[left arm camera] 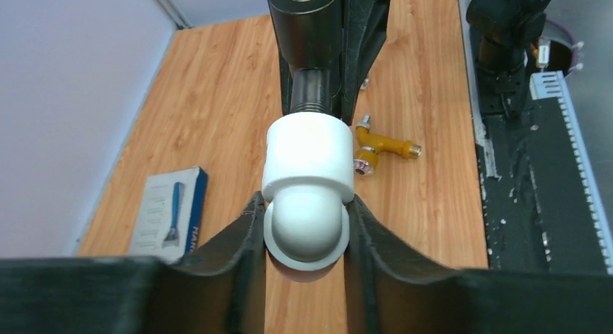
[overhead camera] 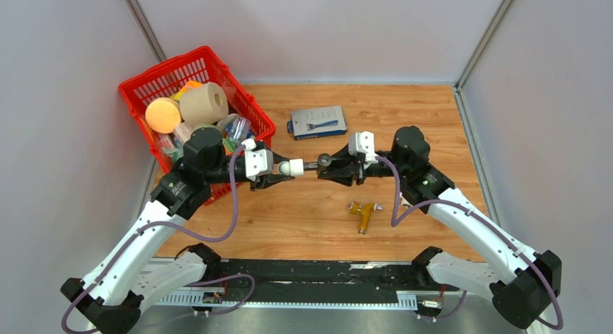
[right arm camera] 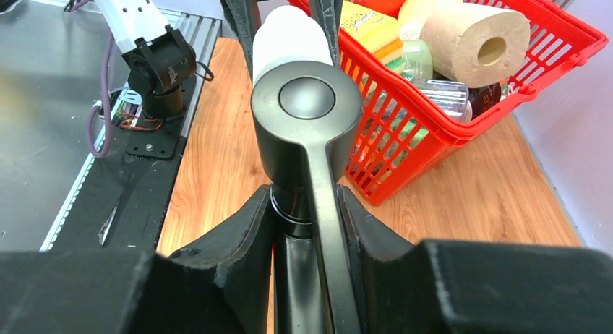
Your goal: Install the water faucets
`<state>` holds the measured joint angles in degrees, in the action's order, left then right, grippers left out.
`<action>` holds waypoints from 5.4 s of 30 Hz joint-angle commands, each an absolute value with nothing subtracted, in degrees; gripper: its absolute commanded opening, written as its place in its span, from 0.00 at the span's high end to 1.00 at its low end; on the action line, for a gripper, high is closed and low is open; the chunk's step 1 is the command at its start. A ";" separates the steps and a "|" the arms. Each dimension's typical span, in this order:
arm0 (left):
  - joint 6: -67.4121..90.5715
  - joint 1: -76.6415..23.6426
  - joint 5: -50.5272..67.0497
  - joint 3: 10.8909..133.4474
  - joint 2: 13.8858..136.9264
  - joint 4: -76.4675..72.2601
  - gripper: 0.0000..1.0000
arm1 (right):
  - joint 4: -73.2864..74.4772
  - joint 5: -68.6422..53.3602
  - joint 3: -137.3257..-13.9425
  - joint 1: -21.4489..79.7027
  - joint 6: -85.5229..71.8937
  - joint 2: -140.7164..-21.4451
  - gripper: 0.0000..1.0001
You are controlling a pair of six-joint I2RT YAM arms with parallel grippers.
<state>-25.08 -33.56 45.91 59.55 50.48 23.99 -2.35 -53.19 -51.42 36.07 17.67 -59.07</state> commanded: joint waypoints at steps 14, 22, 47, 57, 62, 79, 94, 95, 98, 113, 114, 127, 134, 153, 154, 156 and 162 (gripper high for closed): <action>-50.26 -42.00 14.79 43.69 38.42 11.18 1.00 | -7.38 -57.57 -60.55 36.21 -20.89 -66.88 1.00; -73.27 -51.75 -7.80 32.01 35.68 -3.84 1.00 | -7.12 -57.22 -60.04 36.21 -41.29 -72.50 1.00; -55.65 -58.71 -21.71 31.63 34.63 -3.26 1.00 | -4.58 -48.70 -56.42 29.36 -38.87 -65.49 0.22; -36.39 -58.71 -15.74 39.81 38.05 9.57 1.00 | 1.49 -38.24 -54.94 29.09 -4.34 -52.22 0.20; -30.24 -58.54 -12.23 43.76 41.47 12.82 1.00 | 0.53 -36.56 -49.06 33.12 13.66 -44.58 0.21; -10.64 -51.77 4.74 59.23 51.06 25.48 1.00 | -7.45 -2.50 -33.85 67.48 55.96 -38.58 0.17; -5.72 -50.98 12.39 62.84 52.12 27.07 1.00 | -27.06 23.46 -26.28 75.85 74.26 -49.39 0.24; -5.71 -50.98 12.74 62.93 52.12 27.07 1.00 | -26.90 23.90 -26.45 75.85 74.53 -49.83 0.25; -5.45 -50.98 13.45 63.02 51.86 26.81 1.00 | -26.81 24.61 -26.98 75.85 72.35 -51.41 0.30; -0.35 -50.27 14.94 64.86 50.98 25.93 1.00 | -28.40 25.49 -28.73 74.53 62.24 -57.40 0.63; -0.61 -50.10 15.03 64.86 50.89 26.36 1.00 | -27.17 24.62 -29.35 74.27 60.92 -56.87 0.71; -22.12 -47.64 25.73 62.23 48.78 32.60 1.00 | 2.96 -10.41 -45.86 62.42 42.02 -49.74 1.00; -42.97 -47.64 25.75 56.17 42.90 30.59 1.00 | 15.11 -32.41 -53.96 56.52 38.32 -53.60 1.00; 10.07 -47.64 -5.07 49.74 35.42 7.82 0.25 | 2.83 -3.28 -49.49 57.30 38.14 -54.93 1.00; 19.68 -47.64 -10.67 49.83 35.42 8.52 0.25 | 0.99 -1.16 -48.35 58.17 38.75 -54.76 1.00; 32.61 -47.64 -17.98 50.27 36.03 11.32 0.25 | -2.71 4.29 -46.77 60.28 40.60 -54.49 1.00; 52.26 -47.55 -20.92 50.89 39.46 13.18 0.24 | -11.15 18.88 -43.60 67.05 46.92 -56.60 1.00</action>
